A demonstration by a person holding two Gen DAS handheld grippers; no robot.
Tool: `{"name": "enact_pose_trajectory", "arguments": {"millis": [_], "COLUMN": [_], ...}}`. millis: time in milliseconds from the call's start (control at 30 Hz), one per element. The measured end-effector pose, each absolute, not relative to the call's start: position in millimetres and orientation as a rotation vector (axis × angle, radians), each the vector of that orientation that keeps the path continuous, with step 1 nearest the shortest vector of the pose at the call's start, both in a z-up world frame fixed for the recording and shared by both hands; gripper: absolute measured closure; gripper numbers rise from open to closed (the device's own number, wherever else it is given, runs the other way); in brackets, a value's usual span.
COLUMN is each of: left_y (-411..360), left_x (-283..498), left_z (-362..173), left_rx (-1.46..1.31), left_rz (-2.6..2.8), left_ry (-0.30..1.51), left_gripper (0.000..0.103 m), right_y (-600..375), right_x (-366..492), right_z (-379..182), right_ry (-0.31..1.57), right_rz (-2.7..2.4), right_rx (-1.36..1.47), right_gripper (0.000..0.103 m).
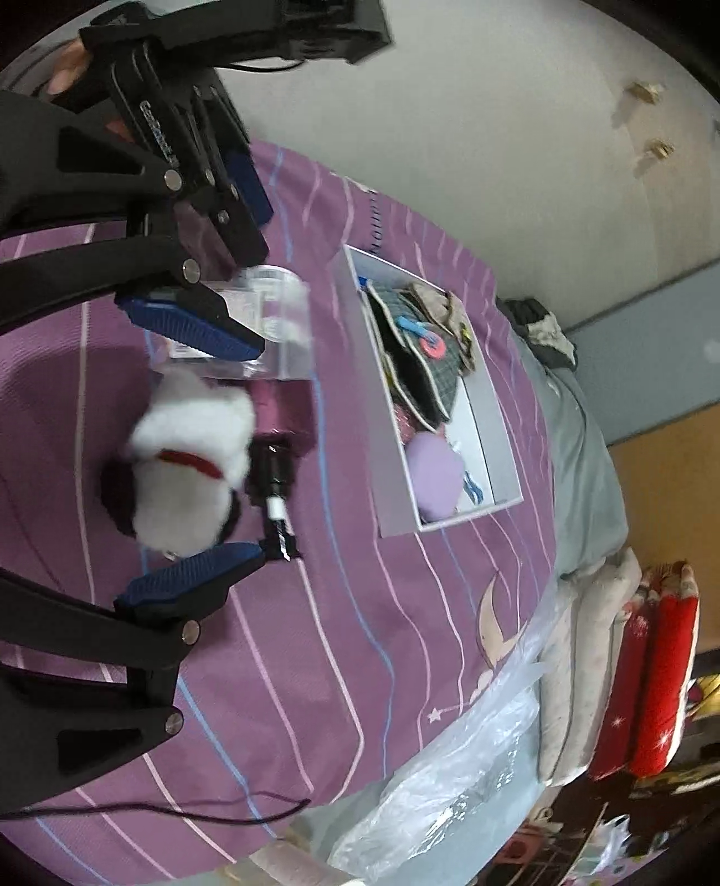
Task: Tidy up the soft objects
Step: 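Move the right tool to the white plush toy beside the pink bottle, then grasp the white plush toy with the right tool and lift it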
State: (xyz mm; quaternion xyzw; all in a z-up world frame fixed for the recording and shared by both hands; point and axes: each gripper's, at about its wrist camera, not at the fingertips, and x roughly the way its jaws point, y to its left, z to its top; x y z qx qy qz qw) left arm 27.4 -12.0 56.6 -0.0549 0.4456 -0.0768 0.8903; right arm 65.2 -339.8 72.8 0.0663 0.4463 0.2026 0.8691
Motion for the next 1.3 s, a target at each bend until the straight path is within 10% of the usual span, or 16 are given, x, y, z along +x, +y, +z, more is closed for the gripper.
{"name": "enact_pose_trajectory", "arguments": {"millis": [567,833,1300], "left_y": [-32.6,-36.5,-29.1], "left_x": [29.7,17.2,1.6], "left_z": [18.8,28.7,43.9], "left_rx": [-0.159,-0.145,-0.172], "left_rz": [-0.239,-0.234,-0.196], "left_ry": [1.005,0.918,0.812], "left_gripper": [0.038,0.094,0.095], "right_y": [-364.4,-361.8,-357.2], "right_x": [71.7,62.4,46.4], "right_z": [18.7,19.4,35.1], "right_ry": [1.082,1.032,0.94], "right_rz": [0.434,0.427,0.426], "right_rx": [0.351,0.34,0.27], "right_gripper": [0.02,0.02,0.037]}}
